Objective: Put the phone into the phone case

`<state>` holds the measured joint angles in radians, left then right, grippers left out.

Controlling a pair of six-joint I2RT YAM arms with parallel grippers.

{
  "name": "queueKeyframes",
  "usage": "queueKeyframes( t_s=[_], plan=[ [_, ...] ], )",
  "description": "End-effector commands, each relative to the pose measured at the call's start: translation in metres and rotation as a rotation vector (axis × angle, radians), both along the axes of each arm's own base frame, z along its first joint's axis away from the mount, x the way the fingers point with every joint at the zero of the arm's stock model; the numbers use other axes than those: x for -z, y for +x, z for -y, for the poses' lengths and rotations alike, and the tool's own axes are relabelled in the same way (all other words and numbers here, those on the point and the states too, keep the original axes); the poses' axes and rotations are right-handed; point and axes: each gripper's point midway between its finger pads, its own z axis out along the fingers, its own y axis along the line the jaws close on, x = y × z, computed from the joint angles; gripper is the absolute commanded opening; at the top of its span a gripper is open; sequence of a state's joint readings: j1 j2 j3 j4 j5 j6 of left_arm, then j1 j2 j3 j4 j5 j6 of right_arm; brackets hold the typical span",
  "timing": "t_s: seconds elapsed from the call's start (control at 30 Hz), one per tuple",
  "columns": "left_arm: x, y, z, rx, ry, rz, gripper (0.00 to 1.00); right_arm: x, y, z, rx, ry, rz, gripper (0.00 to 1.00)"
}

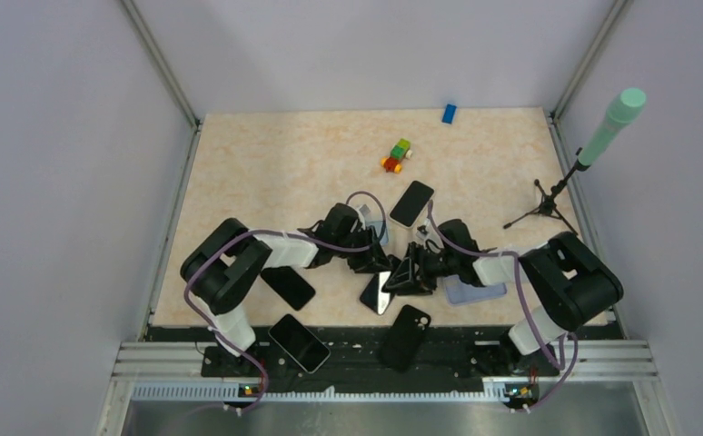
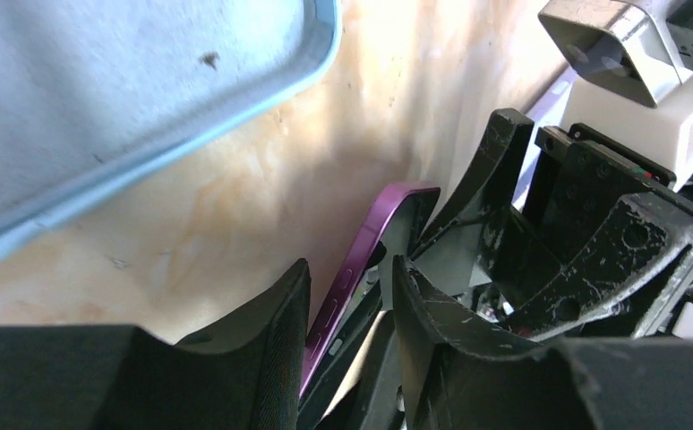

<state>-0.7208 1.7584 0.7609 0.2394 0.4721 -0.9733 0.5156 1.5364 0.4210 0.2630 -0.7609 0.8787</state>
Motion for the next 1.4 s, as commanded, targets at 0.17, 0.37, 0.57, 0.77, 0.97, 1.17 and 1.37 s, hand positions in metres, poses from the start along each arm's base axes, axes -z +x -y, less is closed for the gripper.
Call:
queueKeyframes(
  t_s=[0.17,0.37,0.57,0.77,0.97,1.17,1.37],
  plan=[
    [-0.006,0.017,-0.041,0.022,0.298,0.135,0.52,0.006,0.035,-0.008,0.063,-0.061,0.117,0.55],
    [0.010,0.000,-0.078,0.023,0.432,0.131,0.57,0.013,0.035,0.002,0.072,-0.134,0.132,0.55],
    [0.019,-0.035,-0.072,0.050,0.276,0.069,0.54,0.026,0.033,0.010,0.054,-0.209,0.126,0.55],
    [0.015,-0.055,-0.059,0.026,0.096,0.026,0.49,0.040,0.037,-0.008,0.000,-0.225,0.105,0.54],
    [0.006,-0.070,-0.039,0.030,0.008,0.042,0.48,0.039,0.048,-0.048,-0.100,-0.219,0.126,0.51],
    [0.002,-0.067,-0.041,-0.020,0.031,0.091,0.49,0.037,0.054,-0.046,-0.111,-0.280,0.163,0.51],
    [-0.033,-0.056,-0.048,-0.023,0.023,0.239,0.53,0.015,0.062,-0.022,-0.063,-0.382,0.241,0.54]
  ],
)
